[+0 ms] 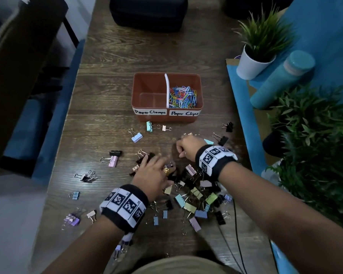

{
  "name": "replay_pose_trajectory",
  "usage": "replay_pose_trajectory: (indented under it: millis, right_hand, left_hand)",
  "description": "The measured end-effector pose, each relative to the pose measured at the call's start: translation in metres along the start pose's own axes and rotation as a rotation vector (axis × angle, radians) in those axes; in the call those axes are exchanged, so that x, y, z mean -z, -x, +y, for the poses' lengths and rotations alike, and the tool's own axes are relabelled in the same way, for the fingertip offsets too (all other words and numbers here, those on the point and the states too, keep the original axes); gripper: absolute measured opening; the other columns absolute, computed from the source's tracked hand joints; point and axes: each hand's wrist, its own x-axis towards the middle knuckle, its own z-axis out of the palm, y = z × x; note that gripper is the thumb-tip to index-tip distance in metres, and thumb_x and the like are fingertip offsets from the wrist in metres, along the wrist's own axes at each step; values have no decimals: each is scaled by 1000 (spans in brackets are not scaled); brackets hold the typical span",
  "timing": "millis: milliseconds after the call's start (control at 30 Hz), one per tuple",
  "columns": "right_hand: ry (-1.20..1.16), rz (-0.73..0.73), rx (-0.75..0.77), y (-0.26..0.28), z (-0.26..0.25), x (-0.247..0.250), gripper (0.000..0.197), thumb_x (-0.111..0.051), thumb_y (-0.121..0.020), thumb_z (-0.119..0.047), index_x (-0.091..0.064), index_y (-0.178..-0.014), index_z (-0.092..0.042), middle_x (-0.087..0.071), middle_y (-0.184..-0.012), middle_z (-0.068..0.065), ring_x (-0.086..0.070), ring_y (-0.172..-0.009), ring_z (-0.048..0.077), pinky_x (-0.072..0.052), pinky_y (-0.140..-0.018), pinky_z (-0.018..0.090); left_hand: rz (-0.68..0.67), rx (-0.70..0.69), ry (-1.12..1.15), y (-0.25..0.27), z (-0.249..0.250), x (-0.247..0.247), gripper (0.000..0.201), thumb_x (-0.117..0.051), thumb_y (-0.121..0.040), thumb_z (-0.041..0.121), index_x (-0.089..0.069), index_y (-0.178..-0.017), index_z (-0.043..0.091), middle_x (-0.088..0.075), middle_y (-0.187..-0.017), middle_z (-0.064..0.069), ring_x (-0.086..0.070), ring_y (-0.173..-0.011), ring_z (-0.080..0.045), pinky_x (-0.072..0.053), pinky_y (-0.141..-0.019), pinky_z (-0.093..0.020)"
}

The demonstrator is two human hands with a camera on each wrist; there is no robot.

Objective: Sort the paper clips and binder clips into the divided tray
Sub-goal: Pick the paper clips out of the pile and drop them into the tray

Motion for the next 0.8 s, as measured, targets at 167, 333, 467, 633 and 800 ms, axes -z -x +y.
replay_pose_trajectory:
  millis: [167, 333, 467, 633, 800]
  right_hand:
    - [-250, 343, 109, 17, -4, 79, 3, -66, -84, -12, -64, -85, -11, -59, -76, -4, -53, -75, 10, -39, -72, 19]
    - [-120, 611, -100, -15, 8, 149, 8, -64, -87, -17, -68, -91, -12, -63, -88, 0, -57, -84, 13, -45, -85, 20]
    - [-63, 403, -181, -38, 15, 131, 16, -60, -90, -19, -70, -97, -8, -67, -109, 14, -62, -101, 23, -47, -92, 28]
    - [-86, 534, -57, -1, 13, 97, 19, -54, -91, -19, -69, -99, -11, -68, -103, 13, -60, -98, 26, -44, -89, 30]
    - [-288, 311, 83, 74, -22, 4, 14, -61, -87, -16, -70, -99, -14, -61, -100, 3, -55, -92, 17, -45, -90, 32]
  left_hand:
    - [-29, -5, 38, 4, -16, -16, 48, -41, -98, 24, -28, -145, 26, -12, -157, 0, -15, -144, -19, -14, -119, -32]
    - [62, -17, 276, 2, -24, -9, 54, -44, -89, -11, -48, -135, 17, -42, -144, -10, -40, -133, -24, -31, -109, -28]
    - [95, 98, 216, -3, -37, -1, 36, -48, -89, -6, -63, -118, 8, -59, -121, -10, -56, -112, -25, -43, -93, -30]
    - [122, 306, 112, 1, -58, 2, 33, -47, -90, 1, -62, -118, 9, -55, -127, -8, -54, -114, -26, -47, -94, -34]
    - [215, 231, 138, 27, -34, 0, 31, -51, -93, 33, -66, -109, 12, -46, -129, 0, -43, -121, -17, -43, -96, -31]
